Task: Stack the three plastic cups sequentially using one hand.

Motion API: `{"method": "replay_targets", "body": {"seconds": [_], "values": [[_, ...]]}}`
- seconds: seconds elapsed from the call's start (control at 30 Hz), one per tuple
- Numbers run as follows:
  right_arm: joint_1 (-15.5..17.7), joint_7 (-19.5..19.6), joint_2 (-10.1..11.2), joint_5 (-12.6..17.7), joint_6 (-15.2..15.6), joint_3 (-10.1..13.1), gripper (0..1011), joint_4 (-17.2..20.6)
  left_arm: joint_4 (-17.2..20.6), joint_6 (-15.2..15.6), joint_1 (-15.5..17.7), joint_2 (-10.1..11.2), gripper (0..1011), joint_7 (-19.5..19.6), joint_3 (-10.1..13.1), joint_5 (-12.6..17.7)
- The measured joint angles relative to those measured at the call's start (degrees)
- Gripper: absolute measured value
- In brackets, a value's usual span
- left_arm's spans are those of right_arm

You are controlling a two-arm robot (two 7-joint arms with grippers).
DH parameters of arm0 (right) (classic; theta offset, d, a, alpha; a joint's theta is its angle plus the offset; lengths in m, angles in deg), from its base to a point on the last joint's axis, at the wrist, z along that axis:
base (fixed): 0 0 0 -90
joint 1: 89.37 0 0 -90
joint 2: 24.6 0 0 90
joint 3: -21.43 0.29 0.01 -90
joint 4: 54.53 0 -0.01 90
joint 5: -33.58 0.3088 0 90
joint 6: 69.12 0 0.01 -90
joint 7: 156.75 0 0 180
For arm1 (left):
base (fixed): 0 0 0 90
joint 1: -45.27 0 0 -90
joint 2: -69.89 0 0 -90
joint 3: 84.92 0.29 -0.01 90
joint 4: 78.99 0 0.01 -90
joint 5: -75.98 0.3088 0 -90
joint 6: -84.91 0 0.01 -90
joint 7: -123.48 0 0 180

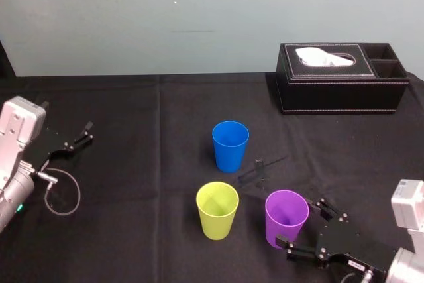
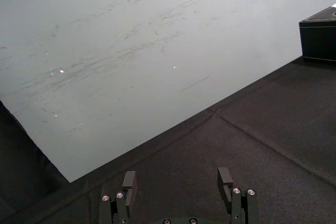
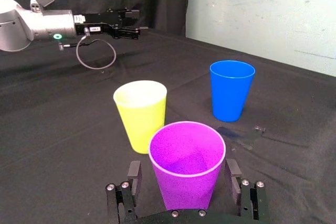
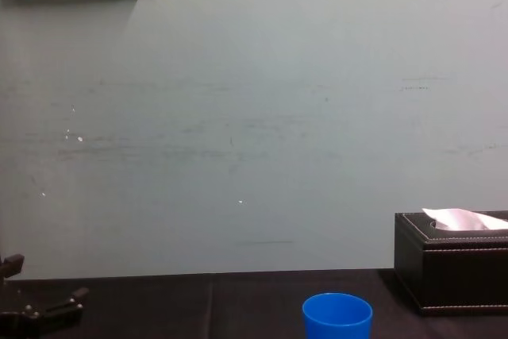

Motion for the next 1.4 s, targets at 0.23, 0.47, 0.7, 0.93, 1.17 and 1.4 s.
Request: {"method": "replay_targets", "body": {"seconds": [0.23,0.47,0.7,0.93,1.17,1.4], "values": [[-2.2,1.1,-1.7,-1.8,0.5,-1.6,1003,-0.9,0.0,0.0,0.0,0.0,1011,0.0,0.0,0.0],[-2.6,1.6,-2.1,-2.4,0.5,-1.9,1003,-1.0,0.0,0.0,0.0,0.0,1012,0.0,0.0,0.0],[-2.5,1.6,-1.9,-2.1,0.5,-1.8,885,-1.0,0.0,0.0,0.0,0.0,1011,0.0,0.0,0.0],[-2.4,1.4,-1.9,-2.1,0.5,-1.7,765,-1.0,0.0,0.0,0.0,0.0,1011,0.0,0.0,0.0],[-2.4,1.3,-1.8,-2.0,0.5,-1.7,734,-0.9,0.0,0.0,0.0,0.0,1011,0.0,0.0,0.0],[-2.3,1.3,-1.8,-1.9,0.5,-1.6,730,-0.9,0.0,0.0,0.0,0.0,1011,0.0,0.0,0.0]]}}
